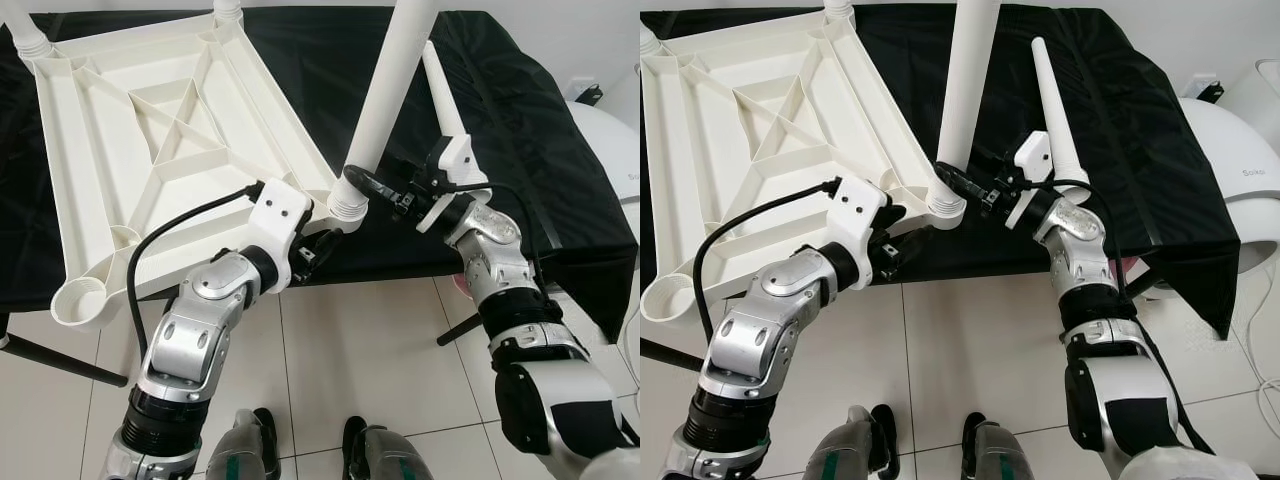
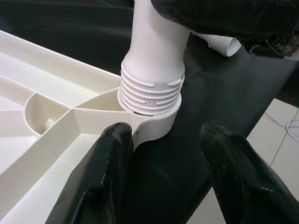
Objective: Building children table
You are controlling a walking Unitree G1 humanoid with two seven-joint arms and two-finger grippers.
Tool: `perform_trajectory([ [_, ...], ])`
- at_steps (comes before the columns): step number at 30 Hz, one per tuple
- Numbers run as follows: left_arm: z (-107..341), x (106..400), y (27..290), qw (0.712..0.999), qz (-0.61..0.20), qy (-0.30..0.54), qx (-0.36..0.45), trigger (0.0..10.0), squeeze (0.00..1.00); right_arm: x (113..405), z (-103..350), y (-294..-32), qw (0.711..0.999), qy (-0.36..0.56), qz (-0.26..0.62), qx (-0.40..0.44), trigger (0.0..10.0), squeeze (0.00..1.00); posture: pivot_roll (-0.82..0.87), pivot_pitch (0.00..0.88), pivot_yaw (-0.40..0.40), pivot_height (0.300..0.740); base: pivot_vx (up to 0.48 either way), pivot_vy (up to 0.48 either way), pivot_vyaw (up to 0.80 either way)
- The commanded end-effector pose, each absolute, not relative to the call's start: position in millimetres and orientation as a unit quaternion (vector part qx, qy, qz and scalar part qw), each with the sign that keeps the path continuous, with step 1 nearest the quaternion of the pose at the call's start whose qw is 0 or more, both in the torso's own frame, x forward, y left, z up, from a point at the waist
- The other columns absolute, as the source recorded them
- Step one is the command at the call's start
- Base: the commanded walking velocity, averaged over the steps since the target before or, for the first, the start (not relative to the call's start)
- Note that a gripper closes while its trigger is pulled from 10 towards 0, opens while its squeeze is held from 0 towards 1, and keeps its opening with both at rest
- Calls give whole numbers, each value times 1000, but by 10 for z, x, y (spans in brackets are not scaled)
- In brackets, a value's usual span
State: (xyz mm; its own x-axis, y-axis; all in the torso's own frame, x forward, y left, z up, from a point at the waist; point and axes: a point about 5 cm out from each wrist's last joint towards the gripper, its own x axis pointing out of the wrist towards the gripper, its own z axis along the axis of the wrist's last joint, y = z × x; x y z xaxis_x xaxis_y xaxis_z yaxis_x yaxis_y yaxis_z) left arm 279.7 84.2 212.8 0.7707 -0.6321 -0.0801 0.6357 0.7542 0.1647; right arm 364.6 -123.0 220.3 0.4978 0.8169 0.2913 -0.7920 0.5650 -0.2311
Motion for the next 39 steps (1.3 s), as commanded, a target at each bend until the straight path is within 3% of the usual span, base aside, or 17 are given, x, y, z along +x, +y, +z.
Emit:
perform_trajectory([
  [1,2127,2798,856,947,-307,9,90,10000,0,3628,1970,-1224,873,-135,467,-23,10000,0,-17,225,-62,740,0,0,0],
  [39,2140,2803,835,949,-305,3,85,10000,0,3594,1968,-1102,924,-129,357,-40,10000,0,-20,204,-68,740,0,0,0],
])
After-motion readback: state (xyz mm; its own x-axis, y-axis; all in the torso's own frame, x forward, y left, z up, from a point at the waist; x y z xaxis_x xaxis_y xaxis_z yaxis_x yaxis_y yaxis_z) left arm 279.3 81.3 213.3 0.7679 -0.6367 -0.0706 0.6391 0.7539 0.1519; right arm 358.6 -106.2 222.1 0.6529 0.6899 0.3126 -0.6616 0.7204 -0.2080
